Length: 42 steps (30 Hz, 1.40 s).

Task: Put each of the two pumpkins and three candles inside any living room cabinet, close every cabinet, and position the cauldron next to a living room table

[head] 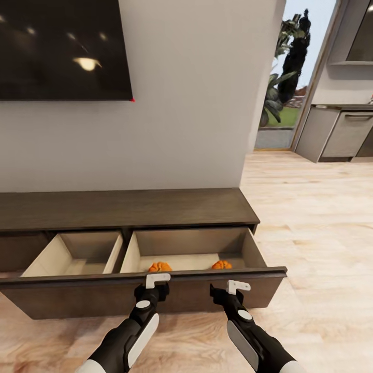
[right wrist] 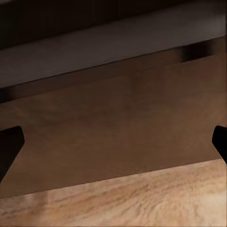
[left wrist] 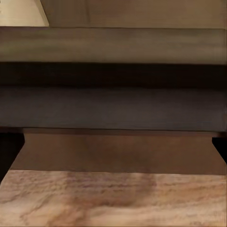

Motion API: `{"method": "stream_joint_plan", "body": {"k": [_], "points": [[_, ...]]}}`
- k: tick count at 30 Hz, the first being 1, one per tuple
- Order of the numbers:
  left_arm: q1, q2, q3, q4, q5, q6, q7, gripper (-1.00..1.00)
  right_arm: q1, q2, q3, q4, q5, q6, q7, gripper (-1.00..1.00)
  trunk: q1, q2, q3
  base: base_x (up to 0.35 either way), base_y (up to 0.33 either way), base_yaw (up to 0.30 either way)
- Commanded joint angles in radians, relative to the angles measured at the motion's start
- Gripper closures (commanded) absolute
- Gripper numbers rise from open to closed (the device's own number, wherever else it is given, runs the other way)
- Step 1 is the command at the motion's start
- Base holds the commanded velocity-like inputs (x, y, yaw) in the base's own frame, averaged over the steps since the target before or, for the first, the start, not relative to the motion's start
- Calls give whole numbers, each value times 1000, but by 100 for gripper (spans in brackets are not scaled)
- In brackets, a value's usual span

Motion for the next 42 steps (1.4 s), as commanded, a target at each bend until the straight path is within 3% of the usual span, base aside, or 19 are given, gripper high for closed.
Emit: {"method": "stream_joint_plan", "body": {"k": [1, 42], "points": [[-1, 1, -4, -3, -3, 3, 7, -100, -1, -1, 5, -1, -10, -3, -7, -100, 0, 0, -1, 210, 0, 0], [-1, 1, -4, -2, -6, 3, 8, -100, -1, -1, 5, -1, -8, -3, -4, -100, 0, 0, -1, 259, 0, 0]]}}
